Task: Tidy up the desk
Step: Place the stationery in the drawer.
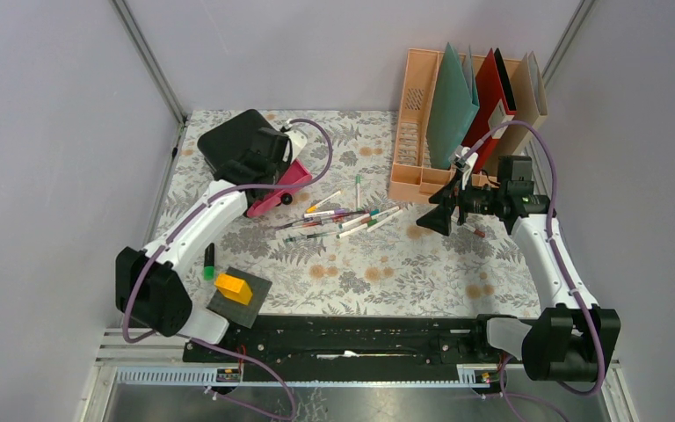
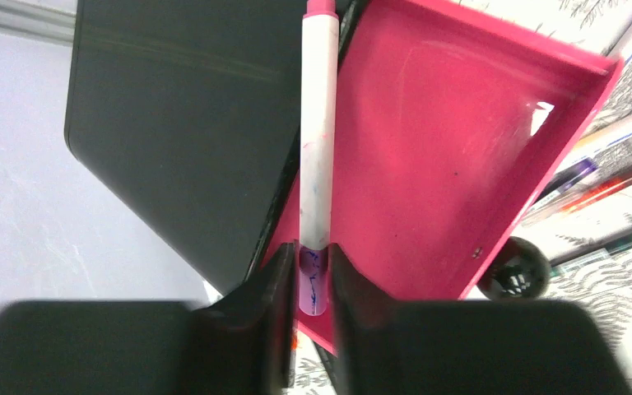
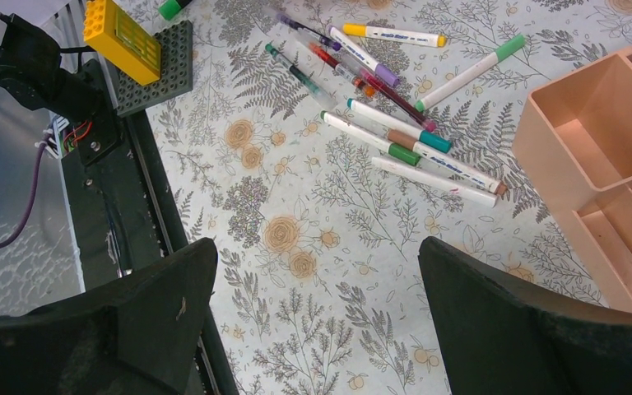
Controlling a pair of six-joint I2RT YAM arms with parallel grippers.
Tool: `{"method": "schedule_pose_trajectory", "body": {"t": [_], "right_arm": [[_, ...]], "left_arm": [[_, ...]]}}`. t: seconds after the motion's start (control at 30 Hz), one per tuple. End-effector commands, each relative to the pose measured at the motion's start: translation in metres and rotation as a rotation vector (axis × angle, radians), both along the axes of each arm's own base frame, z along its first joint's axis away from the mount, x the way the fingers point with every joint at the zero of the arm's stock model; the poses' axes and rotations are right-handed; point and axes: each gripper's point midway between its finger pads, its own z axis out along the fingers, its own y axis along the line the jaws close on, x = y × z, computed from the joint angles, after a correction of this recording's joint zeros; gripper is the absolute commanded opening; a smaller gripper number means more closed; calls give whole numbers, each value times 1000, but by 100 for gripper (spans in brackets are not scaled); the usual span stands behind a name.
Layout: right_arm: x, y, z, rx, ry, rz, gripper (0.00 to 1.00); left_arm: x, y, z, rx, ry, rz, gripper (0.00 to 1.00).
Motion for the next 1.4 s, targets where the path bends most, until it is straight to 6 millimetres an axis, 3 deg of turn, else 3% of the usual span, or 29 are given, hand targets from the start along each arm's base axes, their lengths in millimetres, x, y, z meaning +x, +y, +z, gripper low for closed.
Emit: {"method": "schedule_pose_trajectory", "body": {"t": [0.0,0.07,0.1,0.33,0.43,0.53,0.63,0.73,0.83,0.97,1.03,1.2,1.37], "right_arm": [[8,-1,11,-4,-43,5,100],[7,-2,10,-8,-40,6,100],[7,-2,10,-12,-43,3,100],[8,-5,12,-30,-67,-8,100],[8,-6,13,-46,-83,-13,100],[7,-8,15,-65,-115,-3,100],[5,-9,22,-95,-157,21,100],[-5,-13,17,-159,-208,73,100],[-4,-25,3,-263,-233,71,100],[6,-41,-18,-362,-177,17,100],[12,-56,-37,-446,-133,-18,100],[30,-116,-97,-762,-33,-192,100],[42,-138,-131,-883,3,-192,90]], "left_arm": [[13,-3,11,-20,-38,9,35],[14,-2,13,-36,-50,39,57],[13,-2,17,-45,-58,45,63],[-1,-19,59,-257,-154,31,82],[-16,-39,84,-460,-229,-42,98],[-37,-61,97,-682,-276,-119,99],[-67,-94,91,-865,-189,-274,99],[-91,-109,83,-943,-114,-364,99],[-102,-109,69,-945,-76,-380,99],[-103,-100,52,-896,-89,-357,99],[-100,-94,50,-874,-112,-336,99],[-103,-91,47,-899,-127,-335,99],[-99,-85,40,-875,-131,-311,99]]}}
